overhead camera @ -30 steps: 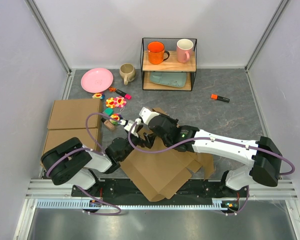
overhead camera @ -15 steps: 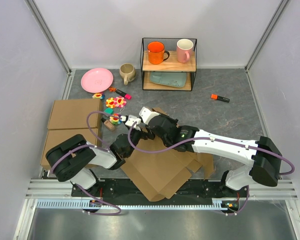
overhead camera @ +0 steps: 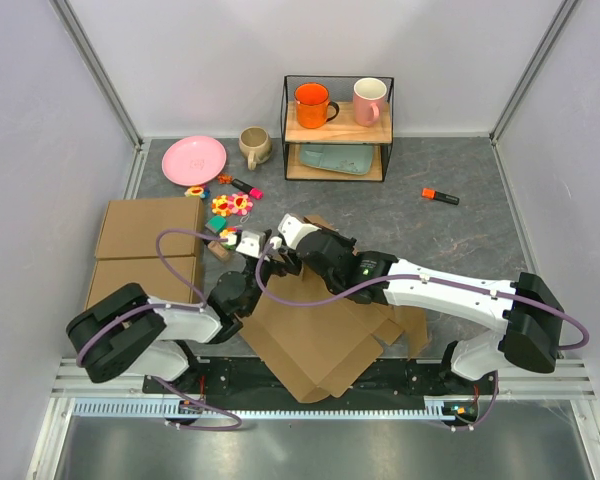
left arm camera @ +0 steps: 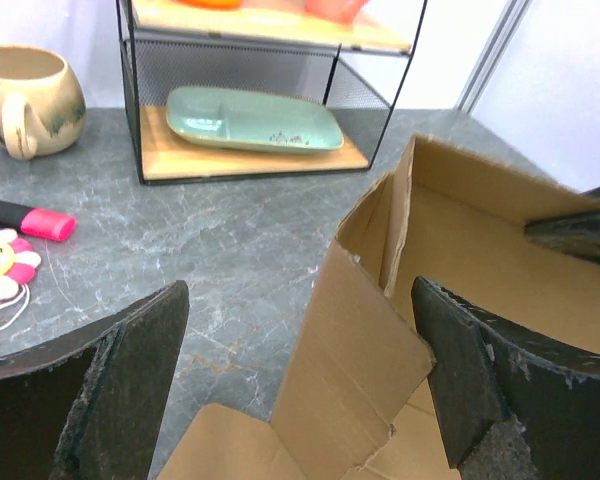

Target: Fold the paper box

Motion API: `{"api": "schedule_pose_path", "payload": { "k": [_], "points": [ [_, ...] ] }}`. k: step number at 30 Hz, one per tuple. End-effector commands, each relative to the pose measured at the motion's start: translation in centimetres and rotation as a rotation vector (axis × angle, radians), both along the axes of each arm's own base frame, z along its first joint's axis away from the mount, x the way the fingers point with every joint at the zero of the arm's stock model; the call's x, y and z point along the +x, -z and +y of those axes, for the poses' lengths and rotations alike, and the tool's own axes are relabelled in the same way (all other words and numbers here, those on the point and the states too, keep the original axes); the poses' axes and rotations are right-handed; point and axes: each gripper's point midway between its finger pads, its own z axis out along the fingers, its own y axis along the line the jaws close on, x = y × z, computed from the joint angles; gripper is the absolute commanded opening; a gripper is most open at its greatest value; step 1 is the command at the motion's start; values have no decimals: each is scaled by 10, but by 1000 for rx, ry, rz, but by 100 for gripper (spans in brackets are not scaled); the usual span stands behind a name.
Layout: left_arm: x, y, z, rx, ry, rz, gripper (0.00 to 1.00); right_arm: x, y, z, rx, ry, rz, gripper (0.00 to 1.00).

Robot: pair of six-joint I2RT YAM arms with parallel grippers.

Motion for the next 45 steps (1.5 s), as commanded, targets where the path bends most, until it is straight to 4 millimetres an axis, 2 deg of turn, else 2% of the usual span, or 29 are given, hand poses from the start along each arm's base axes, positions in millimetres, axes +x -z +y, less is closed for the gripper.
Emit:
{"api": "schedule_pose_path", "payload": {
  "k": [1,6,7,8,9,10,11,15,20,23,27,30,31,34,40,45],
  "points": [
    [-7,-36,12,-49,-8,-100,99,-7,19,7,-11,-30,50,0],
    [-24,-33,21,-64,39,-65,99,-7,21,6,-21,-29,51,0],
    [-30,-44,28,-101,36,-82,99,-7,22,6,-25,-29,53,0],
    [-34,-33,33,-98,30,-45,99,-6,23,6,-28,-29,53,0],
    [-36,-31,38,-107,25,-36,98,-6,24,6,-33,-28,51,0],
    [-40,-42,44,-144,20,-55,98,-6,26,5,-42,-28,51,0],
    [-39,-35,48,-131,-1,-36,98,-5,27,4,-51,-23,47,0],
    [-34,-39,56,-120,-60,-43,99,-3,34,1,-101,-3,-1,0],
    [-23,-41,54,-93,-86,-46,99,-8,43,-6,-173,-9,-35,0],
    [-15,-37,52,-101,-84,-34,100,-9,46,-10,-185,-6,-49,0],
    [0,-18,49,-92,-47,-5,100,-12,50,-13,-200,-11,-55,0],
    [8,-22,45,-108,14,-39,100,-14,54,-12,-189,-21,-42,0],
    [14,-18,44,-105,22,-37,100,-14,57,-11,-186,-28,-34,0],
    [14,-24,21,-72,167,-76,100,-15,62,-8,-177,-32,-25,0],
    [8,-19,12,-46,307,-76,100,-16,74,-8,-193,-33,-12,0],
    [-2,-20,0,-51,398,-78,100,-15,75,-4,-201,-36,-15,0]
  ]
}}
